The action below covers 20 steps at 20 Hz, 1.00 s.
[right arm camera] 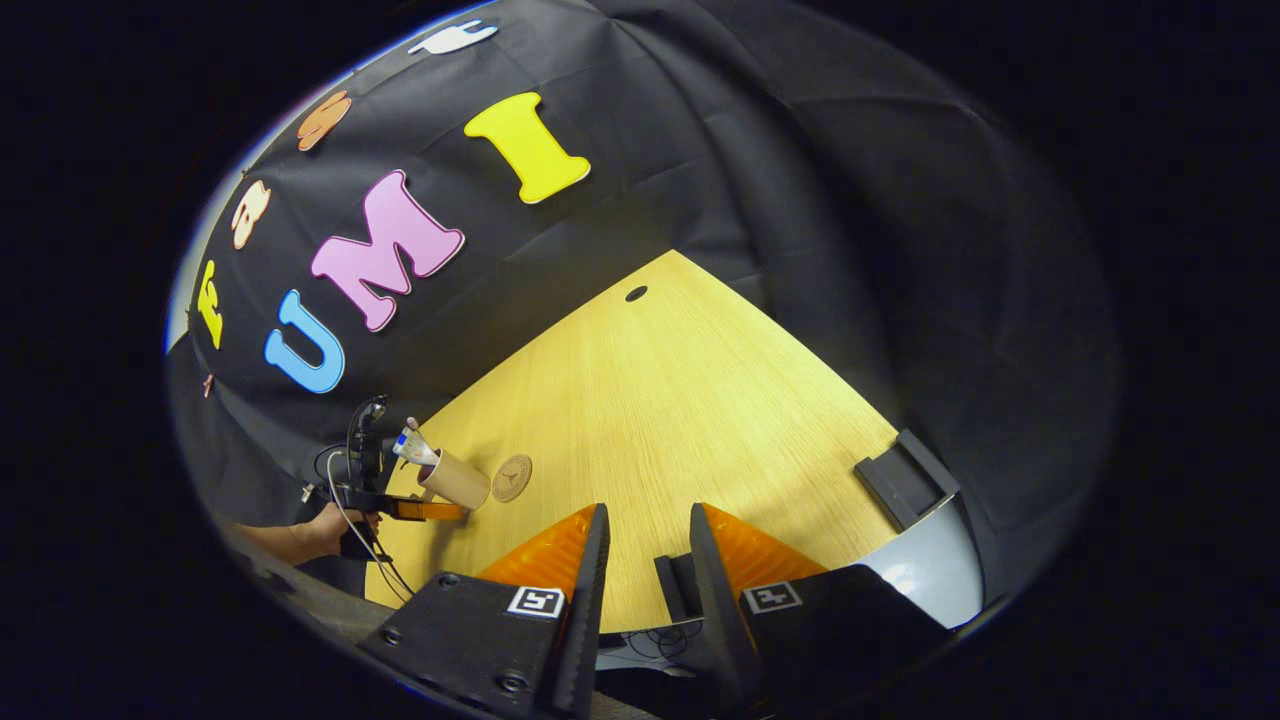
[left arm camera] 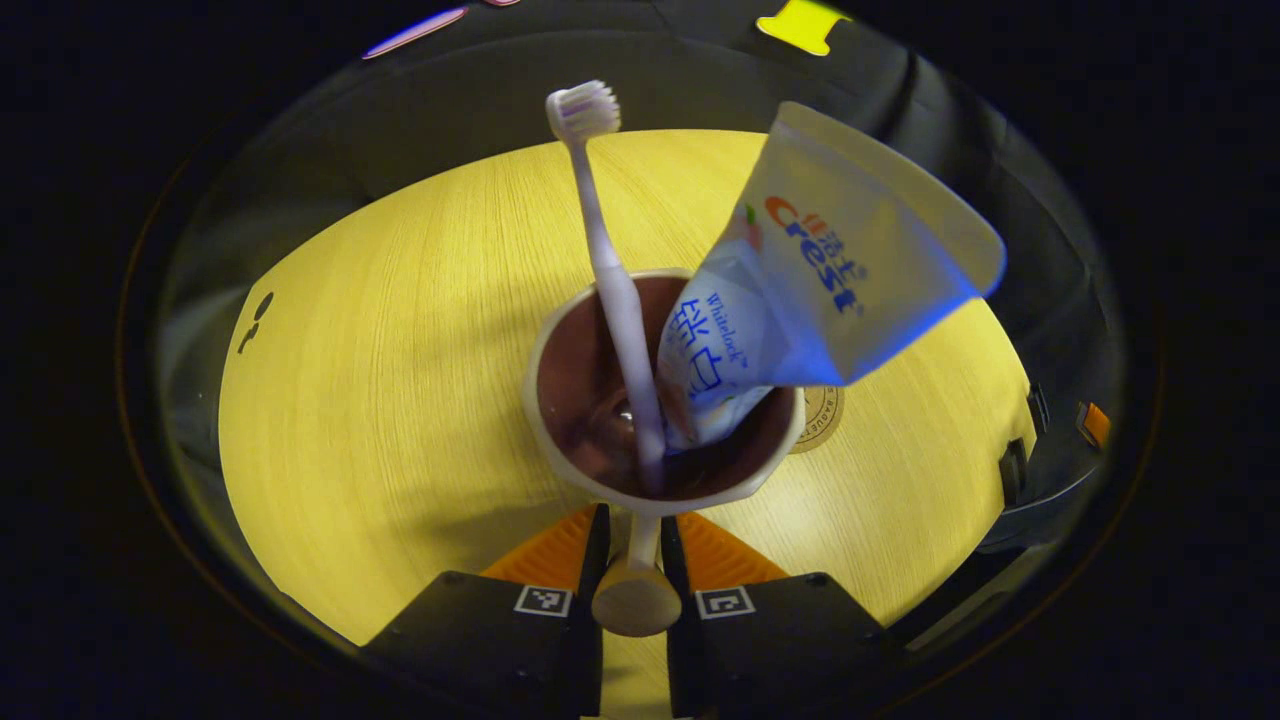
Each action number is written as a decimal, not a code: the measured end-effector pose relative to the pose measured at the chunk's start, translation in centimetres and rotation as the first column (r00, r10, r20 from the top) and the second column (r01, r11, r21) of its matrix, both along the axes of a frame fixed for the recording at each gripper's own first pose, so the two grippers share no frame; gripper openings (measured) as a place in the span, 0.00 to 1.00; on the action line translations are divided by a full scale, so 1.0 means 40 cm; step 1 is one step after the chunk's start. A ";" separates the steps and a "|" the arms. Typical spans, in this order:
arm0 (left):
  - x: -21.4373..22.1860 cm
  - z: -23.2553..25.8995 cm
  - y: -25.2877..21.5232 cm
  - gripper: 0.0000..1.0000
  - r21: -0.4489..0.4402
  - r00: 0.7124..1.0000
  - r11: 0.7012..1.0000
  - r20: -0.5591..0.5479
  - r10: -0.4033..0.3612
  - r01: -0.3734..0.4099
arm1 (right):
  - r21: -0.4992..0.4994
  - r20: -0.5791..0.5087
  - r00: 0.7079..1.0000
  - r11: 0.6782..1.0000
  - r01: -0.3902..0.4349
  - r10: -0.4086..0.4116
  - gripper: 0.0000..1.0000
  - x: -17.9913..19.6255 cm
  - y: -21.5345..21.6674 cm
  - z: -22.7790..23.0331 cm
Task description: Put the toothbrush and toothpaste on the desktop into the cup, then pick up the cup and place it on the coaster on the desktop.
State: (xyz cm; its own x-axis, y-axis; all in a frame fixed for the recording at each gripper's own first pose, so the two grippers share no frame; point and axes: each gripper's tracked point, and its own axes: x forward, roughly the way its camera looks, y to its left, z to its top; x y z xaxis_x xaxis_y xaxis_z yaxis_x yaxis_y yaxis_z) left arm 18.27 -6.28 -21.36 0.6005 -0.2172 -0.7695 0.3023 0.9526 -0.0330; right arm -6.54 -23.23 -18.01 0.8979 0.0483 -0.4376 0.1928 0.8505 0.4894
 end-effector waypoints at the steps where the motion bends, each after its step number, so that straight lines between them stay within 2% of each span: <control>1: -0.001 0.001 -0.004 0.30 -0.004 1.000 1.000 0.007 -0.003 0.003 | 0.001 0.001 1.000 1.000 0.000 0.000 0.50 -0.005 0.000 -0.004; 3: -0.002 0.006 -0.010 0.30 -0.011 1.000 1.000 0.022 -0.008 0.008 | 0.001 0.002 1.000 1.000 -0.001 0.001 0.50 -0.014 -0.002 -0.009; 4: -0.002 0.010 -0.012 0.34 -0.013 0.999 1.000 0.030 -0.011 0.011 | 0.001 0.004 1.000 1.000 -0.002 0.002 0.50 -0.016 -0.001 -0.010; 5: -0.004 0.011 -0.012 0.29 -0.011 0.999 1.000 0.030 -0.012 0.012 | 0.002 0.007 1.000 1.000 -0.001 0.001 0.50 -0.020 0.000 -0.011; 6: -0.006 0.012 -0.012 0.29 -0.010 0.999 1.000 0.033 -0.012 0.013 | 0.002 0.008 1.000 1.000 -0.001 0.001 0.50 -0.021 0.001 -0.012; 7: -0.009 0.013 -0.011 0.34 -0.010 0.999 1.000 0.035 -0.014 0.014 | 0.001 0.009 1.000 1.000 0.000 0.000 0.50 -0.020 0.002 -0.011; 8: -0.010 0.016 -0.010 0.29 -0.011 0.999 1.000 0.041 -0.015 0.015 | 0.001 0.010 1.000 1.000 -0.001 0.001 0.50 -0.020 0.003 -0.011; 12: -0.017 0.029 -0.011 0.29 -0.025 0.998 1.000 0.065 -0.009 0.010 | 0.003 0.011 1.000 1.000 0.000 0.000 0.50 -0.025 0.006 -0.014; 13: -0.018 0.034 -0.011 0.33 -0.024 0.998 1.000 0.068 -0.009 0.010 | 0.002 0.009 1.000 1.000 -0.002 0.002 0.50 -0.024 0.006 -0.019; 14: -0.019 0.040 -0.013 0.28 -0.027 0.997 1.000 0.072 -0.009 0.011 | 0.002 0.008 1.000 1.000 -0.003 0.003 0.50 -0.024 0.005 -0.020; 15: -0.021 0.047 -0.016 0.28 -0.032 0.997 0.999 0.075 -0.009 0.012 | 0.003 0.009 1.000 1.000 -0.003 0.002 0.50 -0.023 0.005 -0.018; 16: -0.020 0.054 -0.020 0.33 -0.037 0.997 0.999 0.080 -0.011 0.014 | 0.004 0.012 1.000 1.000 -0.001 0.001 0.50 -0.021 0.003 -0.014; 17: -0.020 0.060 -0.025 0.28 -0.041 0.996 0.999 0.085 -0.012 0.016 | 0.005 0.013 1.000 1.000 0.000 0.000 0.50 -0.018 0.002 -0.015; 18: -0.019 0.066 -0.030 0.28 -0.042 0.996 0.999 0.089 -0.015 0.019 | 0.005 0.013 1.000 1.000 0.000 0.000 0.50 -0.019 0.002 -0.014; 19: -0.018 0.072 -0.035 0.33 -0.040 0.995 0.999 0.095 -0.019 0.023 | 0.006 0.013 1.000 1.000 0.000 0.000 0.50 -0.020 0.004 -0.016; 20: -0.016 0.079 -0.042 0.28 -0.038 0.995 0.999 0.099 -0.026 0.030 | 0.006 0.013 1.000 1.000 0.001 -0.001 0.50 -0.022 0.004 -0.017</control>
